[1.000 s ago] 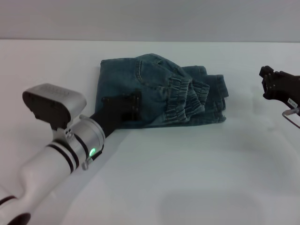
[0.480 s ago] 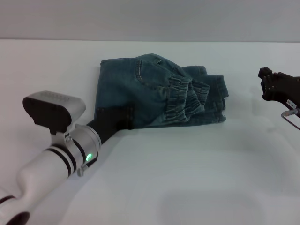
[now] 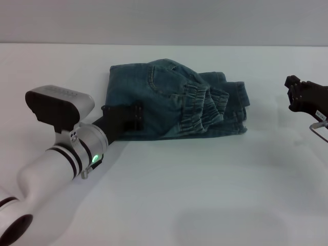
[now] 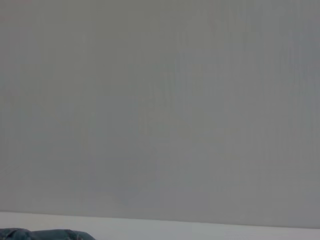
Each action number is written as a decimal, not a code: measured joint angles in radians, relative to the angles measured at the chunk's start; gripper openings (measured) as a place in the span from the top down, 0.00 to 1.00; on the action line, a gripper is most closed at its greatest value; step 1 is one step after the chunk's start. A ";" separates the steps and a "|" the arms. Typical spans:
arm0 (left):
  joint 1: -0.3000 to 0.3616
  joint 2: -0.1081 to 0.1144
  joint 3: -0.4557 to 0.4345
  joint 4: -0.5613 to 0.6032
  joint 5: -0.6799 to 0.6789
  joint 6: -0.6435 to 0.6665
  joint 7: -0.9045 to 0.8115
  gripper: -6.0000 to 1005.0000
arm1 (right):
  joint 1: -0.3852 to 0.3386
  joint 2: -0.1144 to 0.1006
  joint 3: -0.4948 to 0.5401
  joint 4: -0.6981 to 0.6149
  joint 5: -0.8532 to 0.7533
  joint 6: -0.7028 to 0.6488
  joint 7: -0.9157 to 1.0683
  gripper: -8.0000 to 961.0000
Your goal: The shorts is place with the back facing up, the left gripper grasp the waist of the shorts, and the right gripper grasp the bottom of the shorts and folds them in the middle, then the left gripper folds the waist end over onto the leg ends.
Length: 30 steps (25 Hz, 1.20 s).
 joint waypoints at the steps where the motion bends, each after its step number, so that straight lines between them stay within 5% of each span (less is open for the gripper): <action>1: -0.007 0.000 0.000 0.007 -0.001 0.000 -0.002 0.91 | 0.000 0.000 0.000 0.000 0.000 0.000 0.000 0.84; 10: -0.044 0.001 -0.025 0.030 0.000 0.008 0.001 0.91 | -0.003 0.000 0.000 0.001 -0.001 0.000 0.000 0.84; 14: -0.008 0.005 -0.041 0.021 -0.002 0.145 0.063 0.90 | -0.019 0.002 0.011 -0.006 0.003 0.034 -0.072 0.84; 15: 0.032 0.005 -0.075 0.020 -0.002 0.266 0.158 0.90 | -0.027 0.005 0.018 -0.007 0.016 0.054 -0.128 0.84; 19: 0.111 0.002 -0.177 0.007 -0.008 0.424 0.343 0.90 | -0.078 0.010 0.023 0.017 0.223 0.236 -0.411 0.84; 24: 0.197 0.007 -0.270 -0.037 -0.010 0.468 0.369 0.90 | -0.139 0.011 0.064 0.062 0.324 0.409 -0.483 0.84; 30: 0.237 0.002 -0.254 -0.039 -0.003 0.520 0.371 0.77 | -0.157 0.011 0.178 0.270 0.327 0.672 -0.568 0.70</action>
